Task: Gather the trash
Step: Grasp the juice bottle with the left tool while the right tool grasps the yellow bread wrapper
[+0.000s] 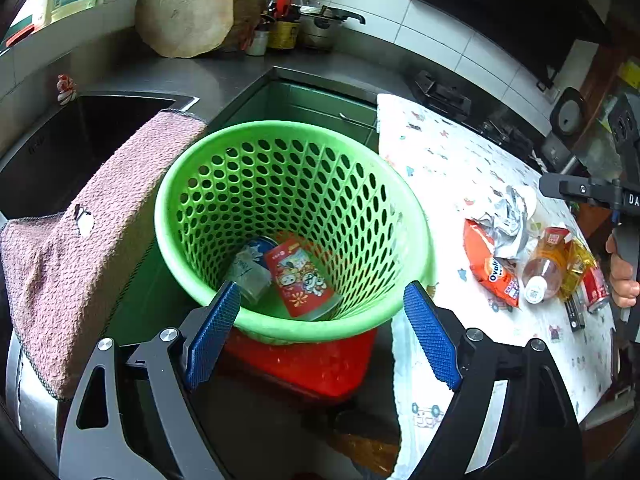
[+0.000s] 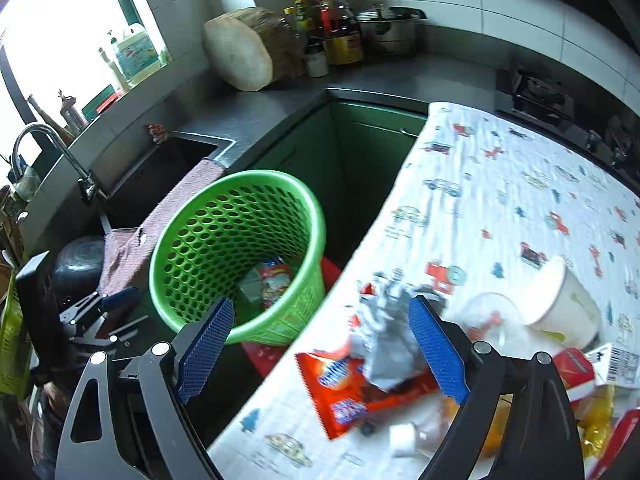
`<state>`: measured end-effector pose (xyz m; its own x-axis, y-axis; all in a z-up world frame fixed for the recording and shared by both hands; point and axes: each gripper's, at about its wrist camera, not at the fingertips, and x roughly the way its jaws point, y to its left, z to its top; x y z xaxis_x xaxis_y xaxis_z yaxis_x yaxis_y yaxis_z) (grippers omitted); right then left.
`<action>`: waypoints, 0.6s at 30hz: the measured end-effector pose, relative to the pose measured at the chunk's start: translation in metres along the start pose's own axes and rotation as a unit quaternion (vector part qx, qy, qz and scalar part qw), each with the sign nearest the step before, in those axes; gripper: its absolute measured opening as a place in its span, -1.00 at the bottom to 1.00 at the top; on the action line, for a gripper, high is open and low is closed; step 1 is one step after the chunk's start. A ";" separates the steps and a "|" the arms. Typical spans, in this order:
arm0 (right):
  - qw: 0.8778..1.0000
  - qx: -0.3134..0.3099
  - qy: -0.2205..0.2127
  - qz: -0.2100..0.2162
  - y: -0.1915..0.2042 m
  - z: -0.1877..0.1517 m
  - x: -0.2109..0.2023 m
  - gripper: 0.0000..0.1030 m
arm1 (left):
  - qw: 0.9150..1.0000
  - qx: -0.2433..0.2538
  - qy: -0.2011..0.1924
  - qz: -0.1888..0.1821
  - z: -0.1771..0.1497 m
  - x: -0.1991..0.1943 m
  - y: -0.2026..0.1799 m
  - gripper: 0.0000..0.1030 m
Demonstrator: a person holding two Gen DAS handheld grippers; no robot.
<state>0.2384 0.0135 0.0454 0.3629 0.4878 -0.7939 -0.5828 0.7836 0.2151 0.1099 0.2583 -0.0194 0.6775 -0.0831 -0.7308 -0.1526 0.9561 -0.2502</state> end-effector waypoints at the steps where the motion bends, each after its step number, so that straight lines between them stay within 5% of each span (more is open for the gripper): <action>1: 1.000 0.004 0.001 -0.010 -0.012 -0.005 -0.007 0.68 | 1.000 0.003 0.000 -0.003 0.001 0.001 -0.006 0.61; 18: 0.986 0.111 0.008 -0.128 -0.177 -0.093 -0.092 0.69 | 0.992 0.099 0.019 -0.072 0.013 0.027 -0.131 0.61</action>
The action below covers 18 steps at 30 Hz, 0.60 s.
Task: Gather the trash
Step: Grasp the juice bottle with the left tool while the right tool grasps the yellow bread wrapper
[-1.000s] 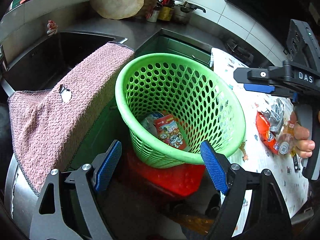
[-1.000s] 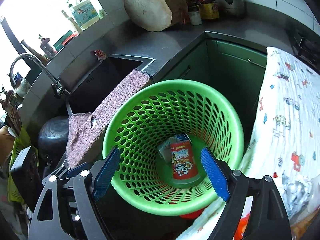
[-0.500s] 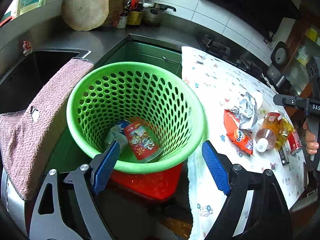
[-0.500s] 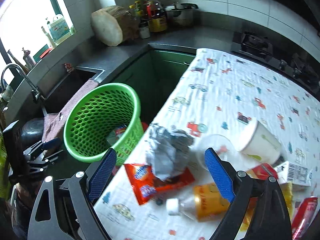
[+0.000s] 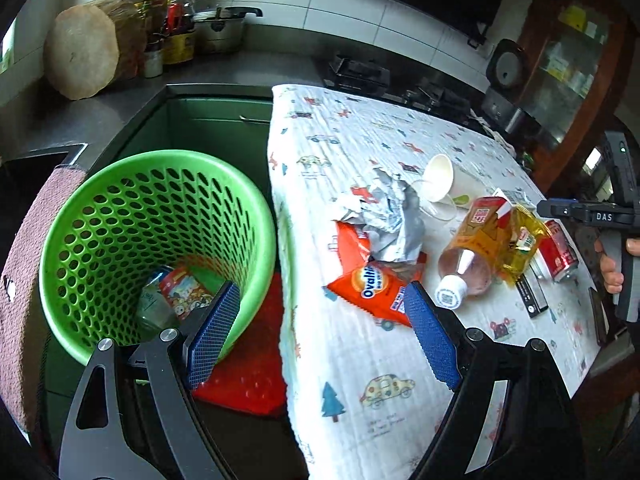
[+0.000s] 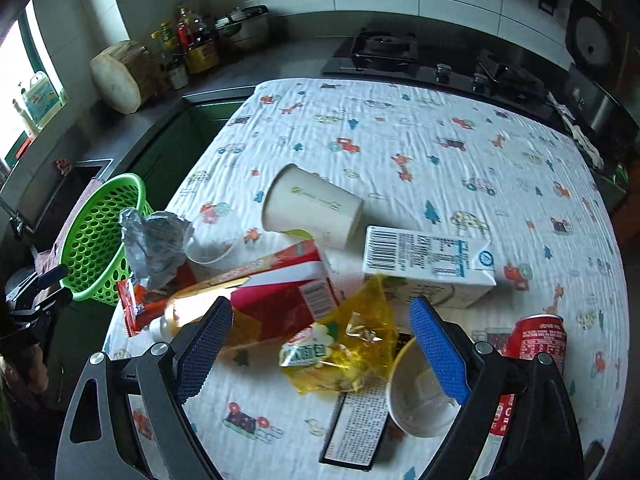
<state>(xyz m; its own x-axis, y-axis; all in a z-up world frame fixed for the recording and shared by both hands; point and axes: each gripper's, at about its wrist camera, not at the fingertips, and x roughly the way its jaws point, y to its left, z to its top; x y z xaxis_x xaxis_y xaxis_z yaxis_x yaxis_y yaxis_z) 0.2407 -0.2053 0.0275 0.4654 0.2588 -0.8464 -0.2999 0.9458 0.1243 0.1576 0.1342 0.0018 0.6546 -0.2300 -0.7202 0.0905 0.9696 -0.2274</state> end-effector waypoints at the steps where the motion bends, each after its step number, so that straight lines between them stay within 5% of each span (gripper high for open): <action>1: 1.000 0.007 0.003 0.001 -0.006 -0.002 0.002 0.69 | 1.000 0.005 0.001 -0.004 0.002 0.002 -0.007 0.61; 12: 0.996 0.055 0.029 0.066 -0.026 -0.016 0.035 0.69 | 0.998 0.058 0.014 -0.017 0.018 0.021 -0.060 0.61; 18: 0.995 0.045 0.044 0.075 -0.018 -0.015 0.051 0.45 | 0.996 0.083 0.021 -0.021 0.021 0.029 -0.076 0.61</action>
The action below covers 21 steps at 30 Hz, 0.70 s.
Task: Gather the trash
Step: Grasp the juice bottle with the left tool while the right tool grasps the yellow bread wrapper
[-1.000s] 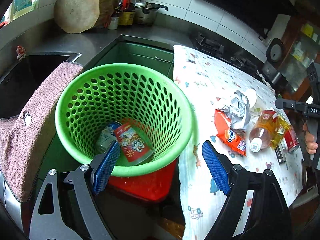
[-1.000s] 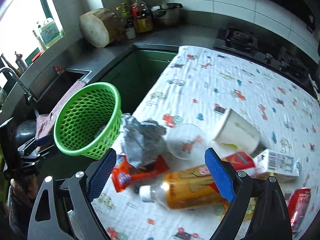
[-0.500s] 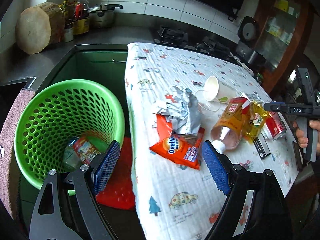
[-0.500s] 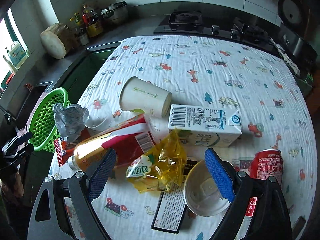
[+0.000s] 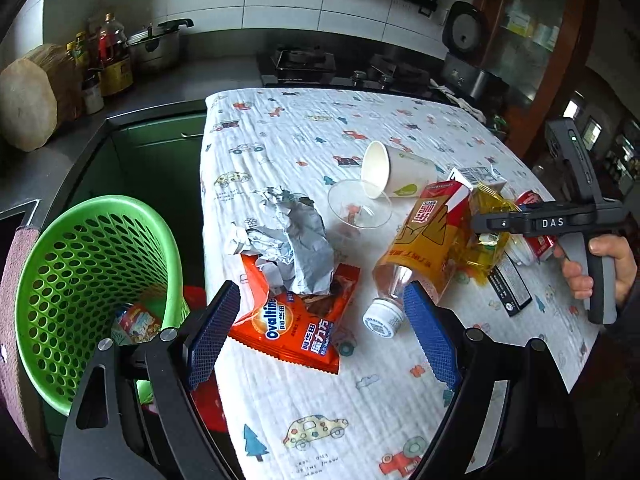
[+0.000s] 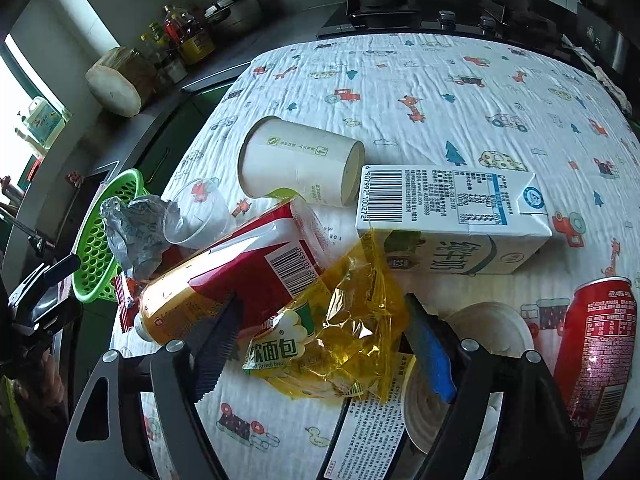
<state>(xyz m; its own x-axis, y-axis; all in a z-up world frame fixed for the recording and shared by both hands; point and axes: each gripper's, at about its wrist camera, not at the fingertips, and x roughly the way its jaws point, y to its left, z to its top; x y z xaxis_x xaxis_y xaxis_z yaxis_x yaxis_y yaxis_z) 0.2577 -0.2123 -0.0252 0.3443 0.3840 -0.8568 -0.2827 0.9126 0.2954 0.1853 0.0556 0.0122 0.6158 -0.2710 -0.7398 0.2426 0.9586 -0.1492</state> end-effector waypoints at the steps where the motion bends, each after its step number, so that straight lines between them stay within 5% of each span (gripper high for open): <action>1: 1.000 0.001 0.003 0.001 0.000 -0.001 0.003 0.41 | 1.000 0.004 0.001 -0.001 0.001 0.002 -0.002 0.61; 10: 1.000 0.012 0.004 0.025 -0.006 -0.013 -0.002 0.08 | 0.997 0.071 0.016 -0.023 0.014 0.024 -0.040 0.68; 21: 0.998 0.008 -0.038 0.043 -0.017 -0.028 -0.052 0.05 | 0.984 0.159 0.054 -0.054 0.037 0.075 -0.088 0.70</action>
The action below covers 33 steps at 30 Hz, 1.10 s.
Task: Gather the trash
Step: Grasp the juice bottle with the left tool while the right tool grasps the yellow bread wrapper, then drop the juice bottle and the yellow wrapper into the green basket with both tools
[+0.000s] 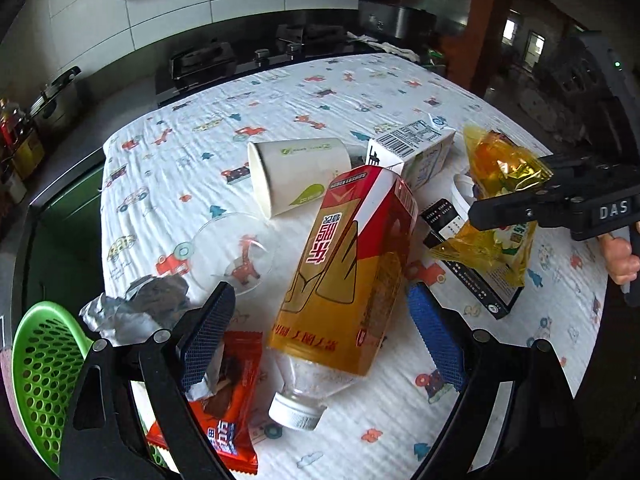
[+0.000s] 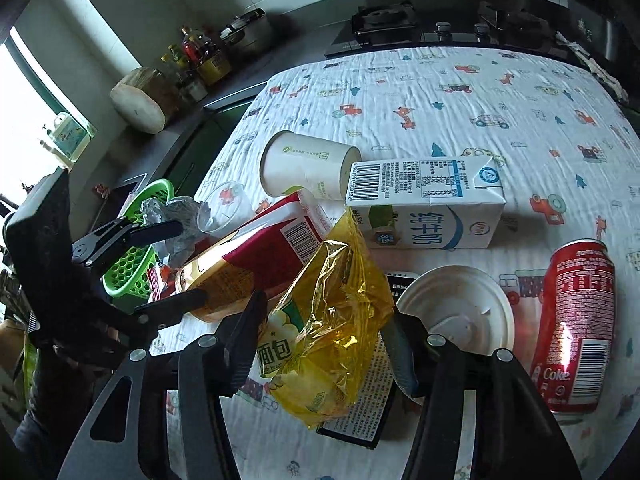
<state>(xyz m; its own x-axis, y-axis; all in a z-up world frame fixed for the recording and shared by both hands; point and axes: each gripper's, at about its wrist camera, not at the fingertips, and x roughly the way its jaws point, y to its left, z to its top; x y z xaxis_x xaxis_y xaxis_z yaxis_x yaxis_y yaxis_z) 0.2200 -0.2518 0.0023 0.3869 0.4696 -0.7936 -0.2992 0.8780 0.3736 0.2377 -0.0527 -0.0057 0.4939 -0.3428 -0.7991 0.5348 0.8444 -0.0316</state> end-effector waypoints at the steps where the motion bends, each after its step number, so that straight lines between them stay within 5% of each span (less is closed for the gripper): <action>1: 1.000 0.000 -0.004 0.000 -0.001 -0.001 -0.006 0.05 | 1.000 0.006 0.005 -0.004 0.003 0.006 -0.002 0.70; 13: 1.000 -0.008 -0.019 -0.009 -0.008 -0.011 -0.038 0.05 | 0.996 0.076 0.047 0.024 0.010 0.050 -0.030 0.50; 21: 1.000 0.002 -0.013 -0.015 -0.019 -0.016 -0.036 0.05 | 0.995 0.080 0.038 0.051 0.011 0.051 -0.038 0.45; 33: 1.000 -0.013 -0.024 -0.010 0.002 -0.015 -0.051 0.05 | 1.000 -0.013 -0.013 -0.008 0.000 -0.003 -0.017 0.44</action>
<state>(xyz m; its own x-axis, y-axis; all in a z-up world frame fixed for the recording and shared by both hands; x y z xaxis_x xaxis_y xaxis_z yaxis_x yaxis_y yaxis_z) 0.1871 -0.2752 0.0364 0.4346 0.4566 -0.7763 -0.3133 0.8848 0.3449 0.2268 -0.0656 -0.0028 0.5028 -0.3669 -0.7827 0.5255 0.8486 -0.0602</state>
